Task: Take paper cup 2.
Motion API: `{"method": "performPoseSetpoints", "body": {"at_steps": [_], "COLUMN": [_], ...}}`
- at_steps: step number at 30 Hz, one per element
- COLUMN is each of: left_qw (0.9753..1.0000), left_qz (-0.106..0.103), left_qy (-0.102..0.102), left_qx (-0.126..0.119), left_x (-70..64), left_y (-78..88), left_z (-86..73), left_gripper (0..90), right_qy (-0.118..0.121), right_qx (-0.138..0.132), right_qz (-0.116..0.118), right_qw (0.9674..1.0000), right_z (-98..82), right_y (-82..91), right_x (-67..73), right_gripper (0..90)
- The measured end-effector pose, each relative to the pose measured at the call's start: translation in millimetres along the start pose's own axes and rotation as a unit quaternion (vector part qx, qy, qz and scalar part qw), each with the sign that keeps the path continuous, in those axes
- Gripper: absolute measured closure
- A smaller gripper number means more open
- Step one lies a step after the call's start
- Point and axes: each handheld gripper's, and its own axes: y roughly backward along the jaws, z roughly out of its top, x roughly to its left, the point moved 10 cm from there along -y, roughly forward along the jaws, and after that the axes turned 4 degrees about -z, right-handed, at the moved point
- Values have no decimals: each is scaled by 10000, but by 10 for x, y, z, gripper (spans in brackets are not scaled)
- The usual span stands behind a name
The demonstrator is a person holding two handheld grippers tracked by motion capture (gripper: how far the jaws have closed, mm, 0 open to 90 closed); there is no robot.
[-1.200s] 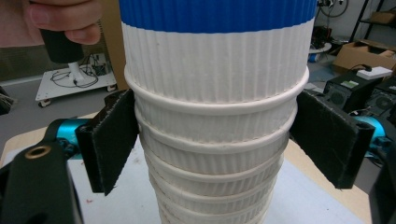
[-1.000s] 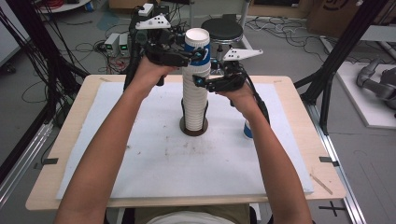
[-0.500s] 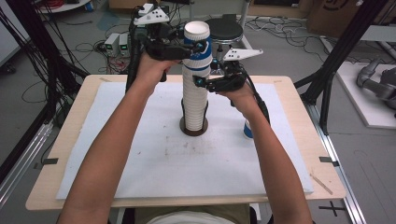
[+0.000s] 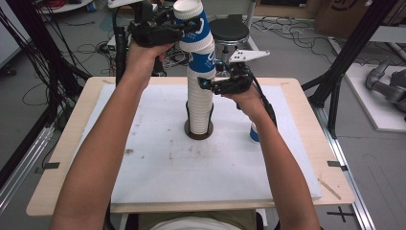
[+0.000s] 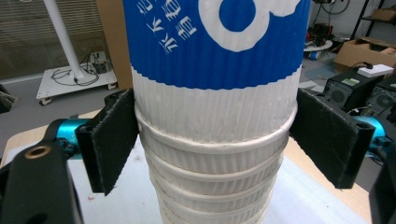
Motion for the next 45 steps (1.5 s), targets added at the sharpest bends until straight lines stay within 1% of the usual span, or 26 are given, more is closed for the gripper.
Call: {"method": "performPoseSetpoints", "body": {"at_steps": [4, 6, 9, 11, 16, 18, 21, 24, 27, 32, 35, 38, 41, 45], "left_qw": [9999, 9999, 9997, 9996, 9994, 9994, 9990, 9989, 9985, 9977, 9974, 9968, 9969, 9972], "left_qz": [65, 75, 159, 204, 315, 315, 354, 310, 316, 290, 274, 240, 217, 183], "left_qy": [-6, -44, -154, -171, -77, -37, -83, -69, -135, -183, -205, -204, -169, -70], "left_qx": [-127, -125, -58, 24, 126, 142, 264, 338, 421, 578, 641, 732, 744, 720], "left_x": [45, 57, 92, 129, 231, 246, 248, 212, 168, 106, 67, 31, 1, -40], "left_y": [142, 226, 375, 478, 714, 786, 872, 937, 997, 1071, 1102, 1129, 1162, 1200], "left_z": [79, 94, 50, -33, -262, -349, -492, -617, -735, -953, -1070, -1193, -1307, -1450], "left_gripper": [266, 266, 265, 265, 265, 265, 264, 264, 263, 263, 263, 262, 262, 262], "right_qy": [-17, -14, -31, -27, 29, 22, -13, -23, 15, 103, 135, 127, 64, -8], "right_qx": [3, 12, 21, 31, 118, 127, 102, 101, 148, 344, 288, 306, 293, 253], "right_qz": [4, -1, -17, -40, -47, -27, 5, -6, -5, -26, 22, 33, 22, 35], "right_qw": [10000, 10000, 10000, 10000, 9999, 9999, 9999, 9999, 9999, 9994, 9995, 9994, 9995, 9997], "right_z": [1, 0, -3, -5, -28, -32, -25, -20, -23, -59, -61, -118, -191, -316], "right_y": [4, 6, 6, 9, 16, 24, 43, 65, 107, 191, 257, 328, 406, 492], "right_x": [2, 1, 3, 1, 5, 6, 9, 17, 28, 75, 120, 135, 140, 167], "right_gripper": [168, 168, 166, 164, 166, 166, 165, 164, 164, 164, 165, 165, 164, 165]}}
